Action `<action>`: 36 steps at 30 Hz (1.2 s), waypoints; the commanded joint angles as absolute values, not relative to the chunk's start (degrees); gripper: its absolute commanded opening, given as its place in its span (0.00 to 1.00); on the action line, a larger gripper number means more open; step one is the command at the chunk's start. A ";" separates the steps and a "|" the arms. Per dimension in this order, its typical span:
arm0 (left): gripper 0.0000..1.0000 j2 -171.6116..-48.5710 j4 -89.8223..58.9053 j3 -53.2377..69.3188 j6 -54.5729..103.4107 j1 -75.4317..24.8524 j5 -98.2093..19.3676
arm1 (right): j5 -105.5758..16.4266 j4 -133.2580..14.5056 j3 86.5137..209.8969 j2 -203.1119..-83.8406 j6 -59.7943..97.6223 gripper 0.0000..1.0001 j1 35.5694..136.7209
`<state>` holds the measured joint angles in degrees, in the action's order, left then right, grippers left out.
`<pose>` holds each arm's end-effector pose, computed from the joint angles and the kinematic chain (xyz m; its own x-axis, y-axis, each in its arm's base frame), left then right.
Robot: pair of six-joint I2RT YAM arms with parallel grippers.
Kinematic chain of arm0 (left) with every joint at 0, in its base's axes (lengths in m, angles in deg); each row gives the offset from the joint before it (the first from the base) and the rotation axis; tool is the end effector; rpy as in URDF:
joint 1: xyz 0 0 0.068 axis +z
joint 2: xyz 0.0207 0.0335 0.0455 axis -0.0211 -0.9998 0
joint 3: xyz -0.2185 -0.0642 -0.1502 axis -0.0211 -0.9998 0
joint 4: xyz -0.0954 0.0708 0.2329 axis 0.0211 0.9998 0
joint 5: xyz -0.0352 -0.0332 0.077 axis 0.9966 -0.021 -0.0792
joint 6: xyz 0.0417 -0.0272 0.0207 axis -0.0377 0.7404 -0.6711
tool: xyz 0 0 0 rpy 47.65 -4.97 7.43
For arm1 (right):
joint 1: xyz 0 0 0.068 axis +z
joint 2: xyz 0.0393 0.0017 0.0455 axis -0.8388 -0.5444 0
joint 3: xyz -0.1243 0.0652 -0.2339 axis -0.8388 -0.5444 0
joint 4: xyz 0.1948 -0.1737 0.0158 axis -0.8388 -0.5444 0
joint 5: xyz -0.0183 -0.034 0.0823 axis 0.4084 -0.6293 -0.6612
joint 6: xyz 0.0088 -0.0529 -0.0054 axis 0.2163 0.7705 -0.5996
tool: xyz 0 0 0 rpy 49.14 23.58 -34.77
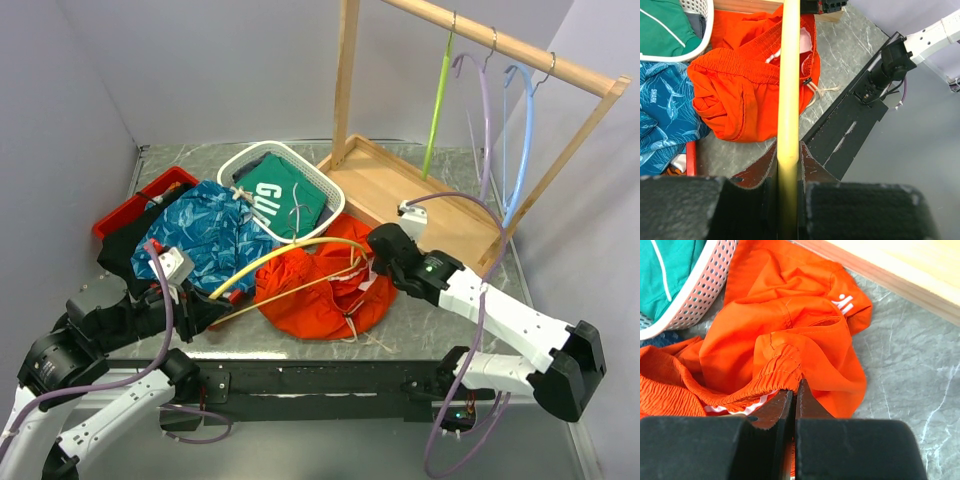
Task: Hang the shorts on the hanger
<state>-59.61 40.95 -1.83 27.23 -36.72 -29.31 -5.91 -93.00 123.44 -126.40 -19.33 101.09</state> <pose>0.0262 -0.0347 0.3898 -0.4265 0.0335 -0.9038 0.7384 0.5900 -0.3266 0.1761 0.1450 0.2767 -0.6177 0.2462 -0.7469 0.1302 0.9686 0.2117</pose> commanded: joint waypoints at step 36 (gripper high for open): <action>0.01 -44.00 14.59 -14.21 32.18 -25.43 -29.40 | -6.26 -107.64 172.66 -145.08 -11.45 0.00 114.67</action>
